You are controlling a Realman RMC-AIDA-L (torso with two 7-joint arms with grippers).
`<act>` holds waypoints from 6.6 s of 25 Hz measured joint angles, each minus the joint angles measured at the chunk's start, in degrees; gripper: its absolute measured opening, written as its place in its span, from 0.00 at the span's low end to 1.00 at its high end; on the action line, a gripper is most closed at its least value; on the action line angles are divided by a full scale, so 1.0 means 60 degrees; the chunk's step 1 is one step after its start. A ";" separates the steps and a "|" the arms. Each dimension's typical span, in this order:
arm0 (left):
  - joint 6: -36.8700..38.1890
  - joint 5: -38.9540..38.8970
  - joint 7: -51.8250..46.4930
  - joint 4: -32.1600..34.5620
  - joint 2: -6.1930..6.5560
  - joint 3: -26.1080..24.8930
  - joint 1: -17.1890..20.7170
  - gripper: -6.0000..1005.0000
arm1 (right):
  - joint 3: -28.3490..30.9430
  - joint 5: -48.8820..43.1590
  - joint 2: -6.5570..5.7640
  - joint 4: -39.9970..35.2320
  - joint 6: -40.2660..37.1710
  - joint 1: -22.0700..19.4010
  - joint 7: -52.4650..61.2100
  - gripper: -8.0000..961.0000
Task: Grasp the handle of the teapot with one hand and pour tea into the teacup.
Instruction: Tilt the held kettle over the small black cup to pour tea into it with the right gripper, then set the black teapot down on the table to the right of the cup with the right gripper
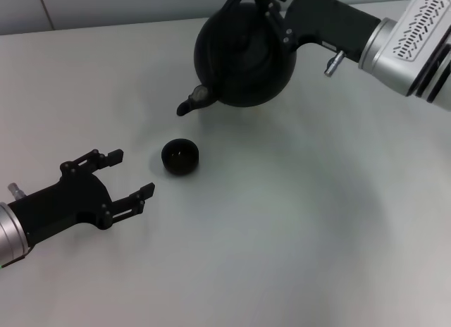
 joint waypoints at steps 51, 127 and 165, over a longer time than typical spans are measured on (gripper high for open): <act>-0.0016 0.0000 -0.0050 -0.0046 -0.0008 0.0101 -0.0032 0.80 | -0.1761 0.0011 0.0031 -0.0625 0.0457 0.0078 -0.0992 0.08; 0.0128 0.0238 -0.0115 -0.0085 0.0014 -0.0012 -0.0076 0.80 | -0.1216 0.1407 -0.0071 -0.0844 0.1412 -0.0967 0.4239 0.08; 0.0273 0.0249 -0.0089 -0.0081 -0.0008 -0.0146 -0.0088 0.80 | 0.1444 0.1563 -0.0027 0.0965 0.1218 -0.1812 0.2925 0.19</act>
